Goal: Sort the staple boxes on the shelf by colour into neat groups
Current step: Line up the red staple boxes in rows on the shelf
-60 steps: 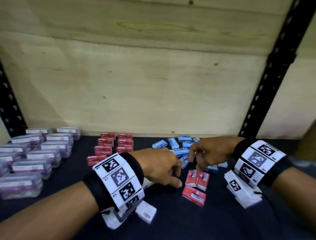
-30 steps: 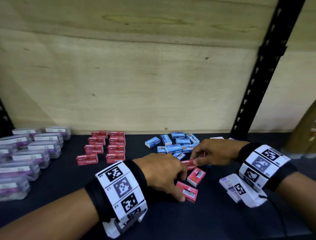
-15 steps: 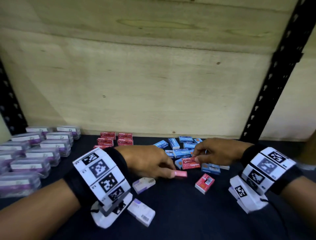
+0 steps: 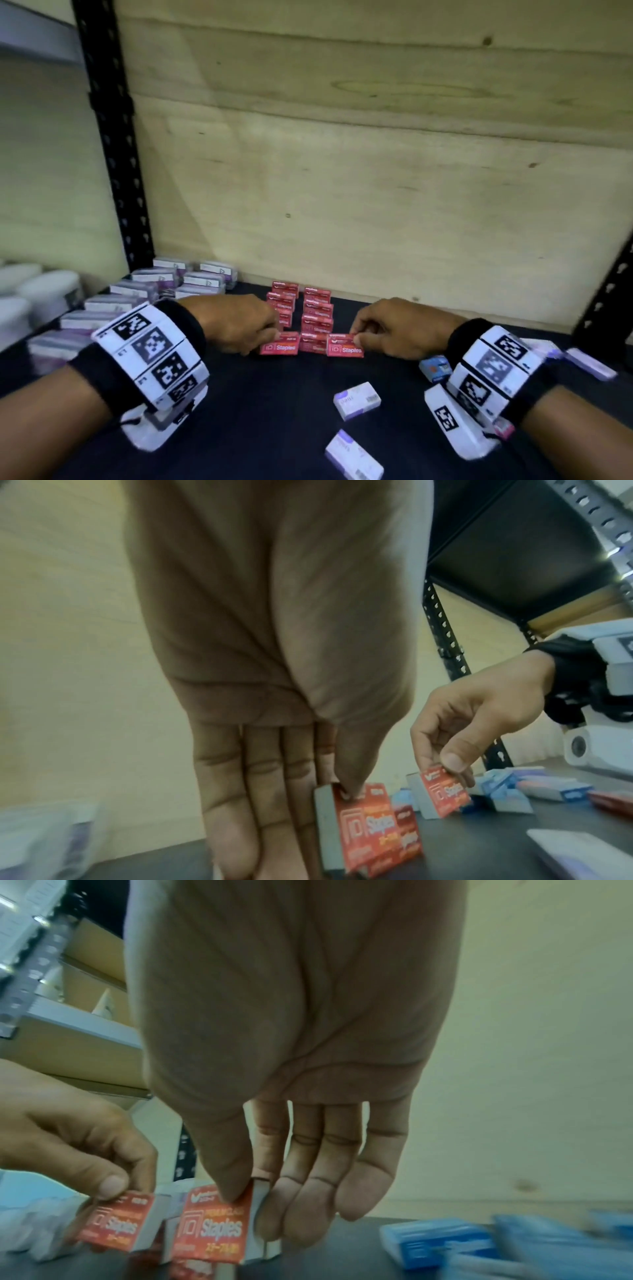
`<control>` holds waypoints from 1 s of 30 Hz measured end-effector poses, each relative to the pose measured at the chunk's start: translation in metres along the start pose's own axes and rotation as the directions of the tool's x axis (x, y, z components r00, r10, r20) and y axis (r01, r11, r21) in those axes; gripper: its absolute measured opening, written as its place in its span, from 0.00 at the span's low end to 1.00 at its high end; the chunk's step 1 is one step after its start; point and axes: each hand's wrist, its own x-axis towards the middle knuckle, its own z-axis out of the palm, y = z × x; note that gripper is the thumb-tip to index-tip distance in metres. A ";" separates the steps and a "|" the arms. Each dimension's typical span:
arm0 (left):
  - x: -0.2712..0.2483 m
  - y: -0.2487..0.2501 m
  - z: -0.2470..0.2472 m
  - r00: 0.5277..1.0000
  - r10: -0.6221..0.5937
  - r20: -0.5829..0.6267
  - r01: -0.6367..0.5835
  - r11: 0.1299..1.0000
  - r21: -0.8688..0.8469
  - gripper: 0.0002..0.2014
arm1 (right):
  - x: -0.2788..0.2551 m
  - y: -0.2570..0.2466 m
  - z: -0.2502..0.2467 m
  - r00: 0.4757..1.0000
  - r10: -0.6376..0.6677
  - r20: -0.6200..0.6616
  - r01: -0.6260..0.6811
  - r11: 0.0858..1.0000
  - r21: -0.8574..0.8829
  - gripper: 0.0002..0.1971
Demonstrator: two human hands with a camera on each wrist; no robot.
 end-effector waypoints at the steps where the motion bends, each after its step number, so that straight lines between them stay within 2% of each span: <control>1: -0.003 -0.004 0.002 1.000 -0.020 0.020 0.020 1.000 0.007 0.16 | 0.005 -0.007 0.002 1.000 -0.010 0.008 0.010 1.000 0.001 0.09; 6: -0.013 -0.017 0.009 0.999 -0.030 0.032 0.030 1.000 0.008 0.14 | 0.022 -0.030 0.012 0.999 -0.031 0.037 0.032 0.999 -0.018 0.04; 11: -0.014 -0.022 0.011 0.998 -0.035 0.042 0.034 0.999 0.007 0.13 | 0.024 -0.039 0.014 0.999 -0.017 0.035 0.019 0.999 -0.051 0.04; 16: -0.014 -0.018 0.007 0.997 -0.073 0.004 0.073 0.997 0.007 0.14 | 0.021 -0.038 0.015 0.999 -0.002 0.035 0.003 1.000 -0.027 0.05; 21: -0.016 -0.004 -0.005 0.989 -0.127 -0.079 0.134 0.987 0.087 0.18 | 0.005 -0.021 0.003 1.000 0.026 -0.012 -0.026 1.000 0.016 0.08; 25: -0.005 0.029 -0.016 0.992 -0.022 -0.125 0.039 0.990 0.138 0.16 | -0.021 0.012 -0.008 0.992 0.116 -0.055 -0.116 0.993 0.000 0.08; 30: 0.017 0.092 -0.017 0.956 0.247 -0.161 -0.225 0.964 0.143 0.12 | -0.071 0.063 -0.020 0.960 0.261 -0.100 -0.267 0.962 -0.056 0.04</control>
